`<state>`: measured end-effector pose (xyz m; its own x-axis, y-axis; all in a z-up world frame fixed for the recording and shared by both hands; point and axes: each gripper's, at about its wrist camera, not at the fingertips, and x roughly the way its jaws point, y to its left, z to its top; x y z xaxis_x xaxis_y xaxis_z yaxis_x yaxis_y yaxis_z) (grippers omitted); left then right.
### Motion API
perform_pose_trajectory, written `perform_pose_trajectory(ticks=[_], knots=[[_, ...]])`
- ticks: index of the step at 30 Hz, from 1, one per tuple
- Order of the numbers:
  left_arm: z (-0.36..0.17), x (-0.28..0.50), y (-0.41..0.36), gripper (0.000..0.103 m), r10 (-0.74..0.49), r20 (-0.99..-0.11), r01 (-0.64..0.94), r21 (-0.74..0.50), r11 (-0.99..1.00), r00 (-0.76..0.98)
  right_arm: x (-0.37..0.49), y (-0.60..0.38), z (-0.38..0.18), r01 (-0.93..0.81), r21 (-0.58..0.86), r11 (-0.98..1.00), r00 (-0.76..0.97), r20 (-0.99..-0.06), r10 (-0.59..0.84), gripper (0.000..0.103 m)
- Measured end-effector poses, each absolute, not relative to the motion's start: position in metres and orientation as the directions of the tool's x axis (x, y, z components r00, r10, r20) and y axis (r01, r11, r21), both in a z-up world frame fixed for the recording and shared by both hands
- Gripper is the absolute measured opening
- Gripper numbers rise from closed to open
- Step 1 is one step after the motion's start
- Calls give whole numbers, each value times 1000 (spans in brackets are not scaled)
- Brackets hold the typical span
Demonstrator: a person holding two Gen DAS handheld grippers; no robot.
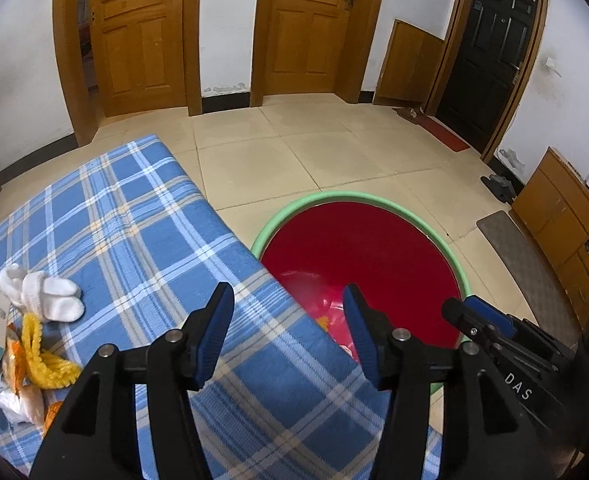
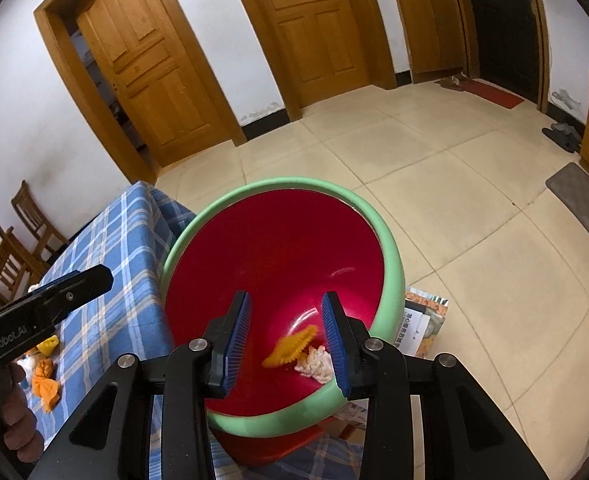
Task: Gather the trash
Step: 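Lower the yellow mesh sleeve over the red bucket and open the left tool, then move both open tools back over the table items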
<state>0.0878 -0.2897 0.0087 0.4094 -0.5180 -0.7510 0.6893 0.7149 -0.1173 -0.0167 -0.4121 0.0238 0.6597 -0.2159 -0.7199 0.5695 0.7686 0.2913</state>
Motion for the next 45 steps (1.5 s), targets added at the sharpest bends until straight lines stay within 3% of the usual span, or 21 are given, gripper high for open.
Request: perform_pose_trajectory(ticks=[10, 45], knots=[[20, 85, -250, 61, -495, -743, 636, -122, 762, 451, -16, -399, 36, 546, 293, 785, 679, -704, -209, 50], [31, 130, -43, 68, -234, -717, 232, -102, 967, 657, 21, -313, 55, 398, 232, 887, 694, -709, -126, 57]])
